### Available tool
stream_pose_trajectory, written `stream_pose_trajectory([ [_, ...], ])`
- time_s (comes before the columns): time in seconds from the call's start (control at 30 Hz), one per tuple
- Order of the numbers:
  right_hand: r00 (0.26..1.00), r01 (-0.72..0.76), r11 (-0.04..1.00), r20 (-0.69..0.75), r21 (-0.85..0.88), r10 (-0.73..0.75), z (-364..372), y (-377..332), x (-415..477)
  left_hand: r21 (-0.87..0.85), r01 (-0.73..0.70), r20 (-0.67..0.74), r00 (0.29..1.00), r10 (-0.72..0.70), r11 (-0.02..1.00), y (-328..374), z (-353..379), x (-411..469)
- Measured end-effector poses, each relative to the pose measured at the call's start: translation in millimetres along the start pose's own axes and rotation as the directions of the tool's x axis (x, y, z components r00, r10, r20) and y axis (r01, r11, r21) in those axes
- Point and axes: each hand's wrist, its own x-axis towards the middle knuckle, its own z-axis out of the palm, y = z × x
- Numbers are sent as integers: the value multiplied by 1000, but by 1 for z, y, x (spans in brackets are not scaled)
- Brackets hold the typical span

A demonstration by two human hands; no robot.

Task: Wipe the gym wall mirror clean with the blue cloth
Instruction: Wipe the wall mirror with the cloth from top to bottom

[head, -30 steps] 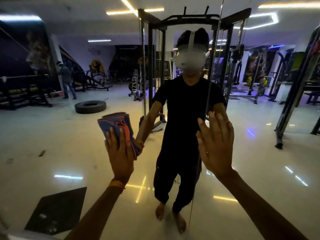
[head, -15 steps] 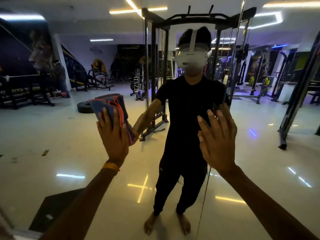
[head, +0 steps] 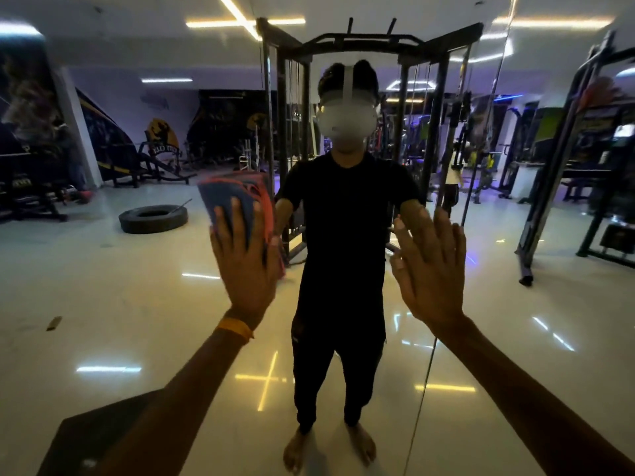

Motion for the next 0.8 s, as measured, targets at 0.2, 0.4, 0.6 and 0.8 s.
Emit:
stream_pose_trajectory([
  [0.2,999,37,999,-29,-4,-37,11,-32,30,8,-321,67,945,320,947,9,0,15],
  [0.4,992,2,1000,-127,-25,-5,5,-28,58,51,18,-165,986,-10,999,-25,-26,109],
  [0.6,992,84,992,-86,-90,-92,8,-47,72,-15,-451,120,885,449,893,5,-10,54],
  [0.8,993,47,995,-106,-90,-56,5,-49,113,28,-90,-122,988,93,996,-36,-35,159],
])
